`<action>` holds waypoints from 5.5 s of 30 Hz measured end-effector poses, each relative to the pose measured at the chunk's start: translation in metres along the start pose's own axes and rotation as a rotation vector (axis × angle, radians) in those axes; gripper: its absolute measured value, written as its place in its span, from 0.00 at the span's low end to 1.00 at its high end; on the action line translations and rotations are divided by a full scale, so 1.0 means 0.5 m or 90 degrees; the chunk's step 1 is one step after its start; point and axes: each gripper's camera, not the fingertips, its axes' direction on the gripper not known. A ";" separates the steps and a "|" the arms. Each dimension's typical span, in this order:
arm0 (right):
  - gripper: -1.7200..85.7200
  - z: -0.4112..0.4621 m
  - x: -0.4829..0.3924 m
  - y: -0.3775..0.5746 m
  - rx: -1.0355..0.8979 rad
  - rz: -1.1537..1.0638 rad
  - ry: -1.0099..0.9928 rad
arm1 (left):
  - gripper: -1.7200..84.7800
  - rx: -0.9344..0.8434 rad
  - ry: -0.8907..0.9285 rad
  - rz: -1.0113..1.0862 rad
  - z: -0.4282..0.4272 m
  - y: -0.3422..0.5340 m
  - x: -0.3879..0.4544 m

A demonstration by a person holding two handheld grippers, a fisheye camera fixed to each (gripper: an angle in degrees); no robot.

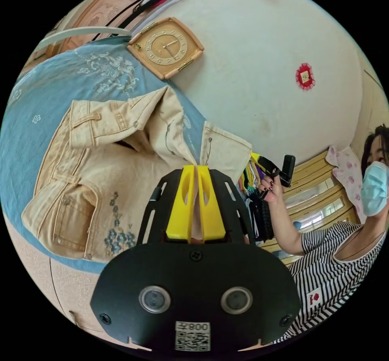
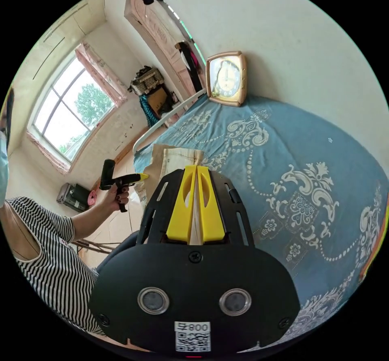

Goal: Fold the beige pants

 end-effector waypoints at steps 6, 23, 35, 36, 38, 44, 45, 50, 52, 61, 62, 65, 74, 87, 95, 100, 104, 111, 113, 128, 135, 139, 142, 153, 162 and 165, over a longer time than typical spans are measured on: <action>0.02 -0.355 0.099 0.189 0.211 0.123 0.133 | 0.05 0.057 0.027 0.107 -0.001 -0.182 0.121; 0.02 -0.279 0.475 0.641 0.055 0.466 0.281 | 0.11 -0.152 -0.075 0.123 0.092 -0.298 0.219; 0.03 -0.090 0.534 0.455 -0.014 0.399 0.262 | 0.15 -0.276 -0.512 0.198 -0.014 -0.302 0.288; 0.03 -0.071 0.526 0.452 -0.022 0.393 0.269 | 0.14 -0.305 -0.537 0.210 -0.002 -0.309 0.292; 0.03 -0.045 0.516 0.453 -0.039 0.384 0.275 | 0.11 -0.321 -0.552 0.229 0.005 -0.321 0.308; 0.03 -0.003 0.493 0.460 -0.070 0.355 0.320 | 0.07 -0.142 -0.592 0.266 -0.069 -0.450 0.396; 0.03 0.006 0.494 0.458 -0.077 0.355 0.331 | 0.07 -0.111 -0.585 0.228 -0.085 -0.496 0.395; 0.05 0.031 0.493 0.451 -0.080 0.357 0.359 | 0.09 -0.084 -0.559 0.087 -0.121 -0.588 0.358; 0.07 0.030 0.496 0.451 -0.069 0.358 0.376 | 0.11 -0.109 -0.484 0.091 -0.115 -0.567 0.350; 0.11 0.053 0.585 0.433 -0.086 0.416 0.399 | 0.13 -0.230 -0.418 0.077 -0.056 -0.523 0.312; 0.11 0.079 0.598 0.428 -0.112 0.417 0.396 | 0.12 -0.241 -0.430 0.081 -0.050 -0.523 0.311; 0.10 0.111 0.594 0.417 -0.133 0.409 0.422 | 0.12 -0.230 -0.470 0.083 -0.047 -0.532 0.323; 0.04 0.045 0.542 0.360 -0.080 0.337 0.388 | 0.10 -0.167 -0.361 0.180 -0.037 -0.580 0.426; 0.09 0.024 0.440 0.565 -0.118 0.333 0.327 | 0.12 -0.316 -0.194 0.295 0.021 -0.490 0.533; 0.10 0.069 0.318 0.766 -0.151 0.400 0.261 | 0.11 -0.312 -0.249 0.256 0.010 -0.480 0.543; 0.10 0.054 0.376 0.655 -0.113 0.371 0.300 | 0.09 -0.273 -0.292 0.257 0.015 -0.544 0.554; 0.11 0.077 0.453 0.515 -0.114 0.333 0.332 | 0.09 -0.258 -0.281 0.233 0.026 -0.589 0.561; 0.11 0.183 0.554 0.414 -0.204 0.346 0.352 | 0.10 -0.226 -0.150 0.241 0.000 -0.668 0.587; 0.11 0.193 0.540 0.408 -0.211 0.331 0.378 | 0.11 -0.216 -0.268 0.267 0.018 -0.696 0.588; 0.03 0.174 0.483 0.377 -0.201 0.288 0.443 | 0.03 -0.274 -0.494 0.356 0.192 -0.787 0.640; 0.02 0.075 0.509 0.315 -0.131 0.296 0.423 | 0.03 -0.147 -0.508 0.307 0.190 -0.815 0.661; 0.02 0.144 0.579 0.341 -0.240 0.338 0.387 | 0.06 -0.229 -0.498 0.308 0.233 -0.796 0.647; 0.02 0.116 0.573 0.361 -0.201 0.347 0.375 | 0.10 -0.245 -0.386 0.363 0.240 -0.777 0.673; 0.10 0.039 0.634 0.300 -0.109 0.386 0.333 | 0.06 -0.373 -0.411 0.402 0.316 -0.746 0.635; 0.03 -0.041 0.586 0.236 -0.081 0.326 0.374 | 0.03 -0.259 -0.363 0.396 0.240 -0.708 0.624; 0.02 -0.120 0.567 0.205 -0.008 0.311 0.361 | 0.03 -0.197 -0.350 0.380 0.214 -0.702 0.610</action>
